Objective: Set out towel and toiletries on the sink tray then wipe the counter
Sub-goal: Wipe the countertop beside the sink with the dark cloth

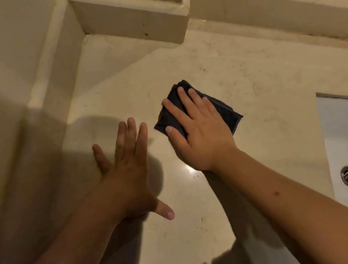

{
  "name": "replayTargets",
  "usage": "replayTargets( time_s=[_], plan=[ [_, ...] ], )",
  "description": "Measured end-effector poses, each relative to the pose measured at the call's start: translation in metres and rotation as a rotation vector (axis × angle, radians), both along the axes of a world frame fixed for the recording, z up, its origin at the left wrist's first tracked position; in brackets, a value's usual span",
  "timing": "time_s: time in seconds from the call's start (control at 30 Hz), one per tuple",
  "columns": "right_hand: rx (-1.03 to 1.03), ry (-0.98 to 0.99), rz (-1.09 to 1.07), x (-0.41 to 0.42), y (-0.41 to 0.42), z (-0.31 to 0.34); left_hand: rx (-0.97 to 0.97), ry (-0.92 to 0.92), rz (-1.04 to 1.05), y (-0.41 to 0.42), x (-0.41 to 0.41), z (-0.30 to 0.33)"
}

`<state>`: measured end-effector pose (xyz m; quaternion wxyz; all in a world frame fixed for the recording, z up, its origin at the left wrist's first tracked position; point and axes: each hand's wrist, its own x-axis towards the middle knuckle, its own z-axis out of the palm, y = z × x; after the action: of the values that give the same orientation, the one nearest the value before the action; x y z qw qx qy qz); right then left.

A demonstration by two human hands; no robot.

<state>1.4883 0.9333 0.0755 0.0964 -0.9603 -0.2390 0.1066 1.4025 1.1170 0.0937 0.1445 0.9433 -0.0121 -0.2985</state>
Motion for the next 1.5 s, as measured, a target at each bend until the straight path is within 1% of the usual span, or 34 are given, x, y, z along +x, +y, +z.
replayTargets(
  time_s=[0.17,0.33,0.43,0.53,0.63,0.77,0.97,1.07,1.2,1.3,1.4,1.5],
  plan=[
    [-0.040,0.007,-0.251,0.000,-0.082,0.006,0.054,0.042,-0.005,-0.006,0.003,0.007],
    [-0.070,-0.012,-0.465,-0.055,-0.171,0.013,0.069,0.114,0.003,-0.009,0.006,0.009],
    [-0.083,0.014,-0.536,-0.090,-0.181,0.010,0.066,0.119,-0.004,-0.009,0.006,0.008],
    [-0.098,0.016,-0.591,-0.105,-0.161,0.006,0.086,0.129,-0.004,-0.008,0.007,0.005],
    [-0.108,0.023,-0.516,-0.113,-0.131,0.004,0.108,0.154,-0.016,-0.009,0.010,0.002],
    [-0.091,0.015,-0.302,-0.114,-0.075,0.002,0.172,0.183,-0.035,-0.010,0.013,0.002],
    [-0.055,-0.046,-0.009,-0.080,0.005,-0.004,0.196,0.183,-0.072,-0.008,0.014,0.005],
    [-0.024,-0.069,0.057,-0.051,0.022,-0.006,0.189,0.192,-0.057,-0.009,0.016,0.004],
    [0.007,-0.056,0.121,-0.024,0.020,-0.004,0.126,0.159,-0.022,-0.007,0.012,0.003],
    [-0.004,-0.026,0.079,-0.010,0.000,-0.001,0.079,0.124,-0.016,-0.004,0.009,0.006],
    [-0.041,-0.004,-0.095,0.001,-0.049,0.002,0.082,0.102,0.000,-0.005,0.006,0.009],
    [-0.071,-0.017,-0.212,-0.010,-0.104,0.003,0.101,0.098,0.016,-0.009,0.006,0.010]
  ],
)
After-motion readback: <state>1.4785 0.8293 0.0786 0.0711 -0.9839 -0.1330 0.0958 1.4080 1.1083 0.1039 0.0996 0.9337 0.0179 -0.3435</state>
